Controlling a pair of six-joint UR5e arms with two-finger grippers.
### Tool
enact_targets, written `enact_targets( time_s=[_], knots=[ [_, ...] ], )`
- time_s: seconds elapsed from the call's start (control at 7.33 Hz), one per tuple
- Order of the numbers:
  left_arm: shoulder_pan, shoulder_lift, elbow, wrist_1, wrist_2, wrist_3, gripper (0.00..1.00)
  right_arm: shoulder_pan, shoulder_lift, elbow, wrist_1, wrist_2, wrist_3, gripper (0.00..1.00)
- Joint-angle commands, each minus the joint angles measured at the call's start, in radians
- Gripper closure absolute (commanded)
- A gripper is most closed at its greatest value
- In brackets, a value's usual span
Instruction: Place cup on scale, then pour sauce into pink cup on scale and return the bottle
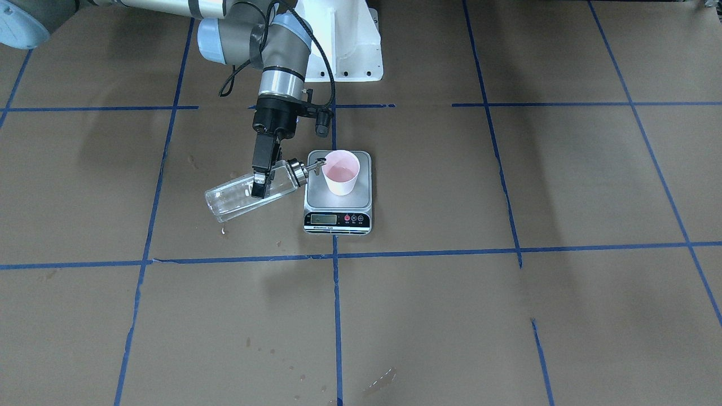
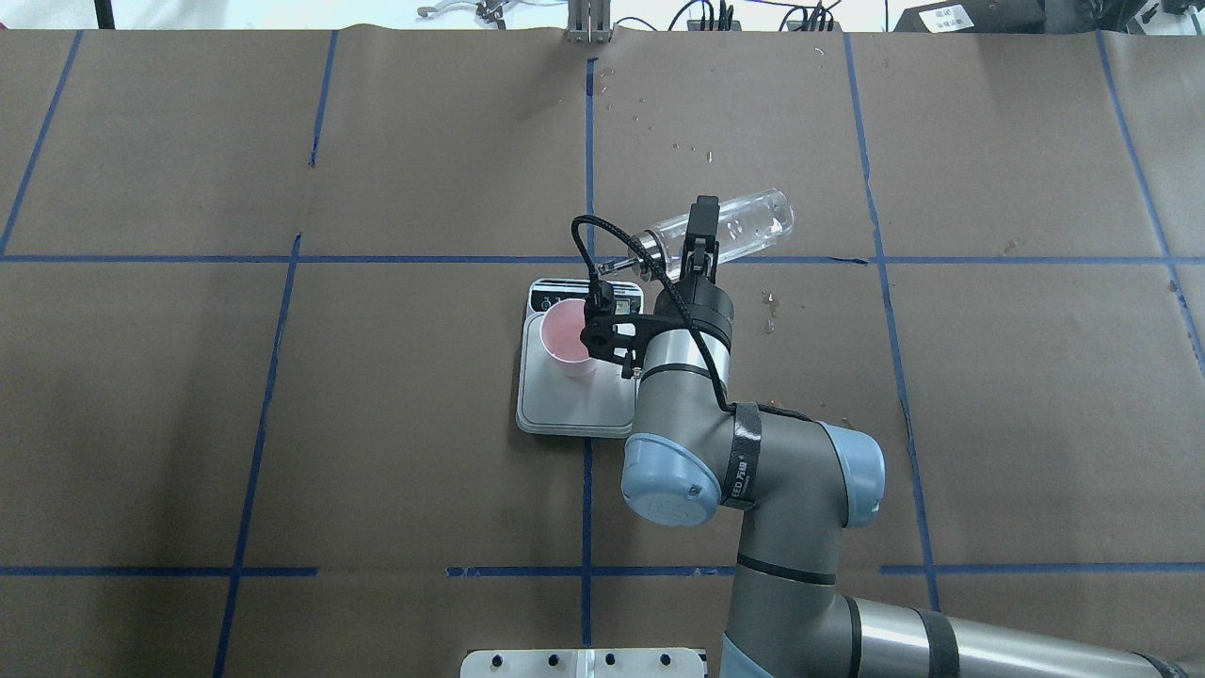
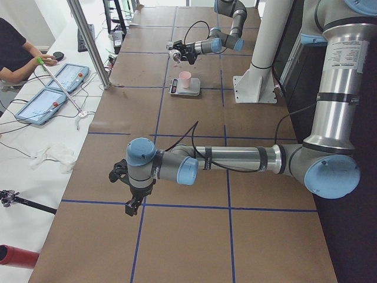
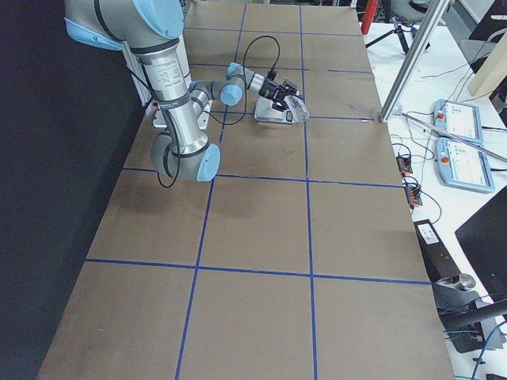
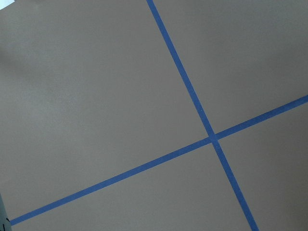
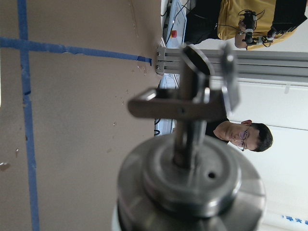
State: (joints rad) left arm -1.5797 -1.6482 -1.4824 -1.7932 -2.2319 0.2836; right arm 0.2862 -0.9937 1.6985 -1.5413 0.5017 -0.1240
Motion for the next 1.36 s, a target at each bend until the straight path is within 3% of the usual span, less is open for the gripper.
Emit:
enact_targets(
  time_s=[0.0,0.27,0.95,1.23],
  knots=[
    [0.0,0.001,0.001,0.0,0.0,0.002,0.0,-0.028,0.0,-0.003,-0.014,-0.093,-0.043,1.0],
    [0.0,0.001,0.002,0.002,0.0,0.003,0.0,-0.053,-0.008,-0.019,-0.026,-0.173,-0.106,1.0],
    [0.0,0.001,0.002,0.003,0.0,0.003,0.0,-0.052,-0.006,-0.017,-0.026,-0.178,-0.2,1.0],
    [0.0,0.001,0.002,0.003,0.0,0.003,0.0,-0.052,-0.003,-0.017,-0.026,-0.227,-0.342,1.0]
  ],
)
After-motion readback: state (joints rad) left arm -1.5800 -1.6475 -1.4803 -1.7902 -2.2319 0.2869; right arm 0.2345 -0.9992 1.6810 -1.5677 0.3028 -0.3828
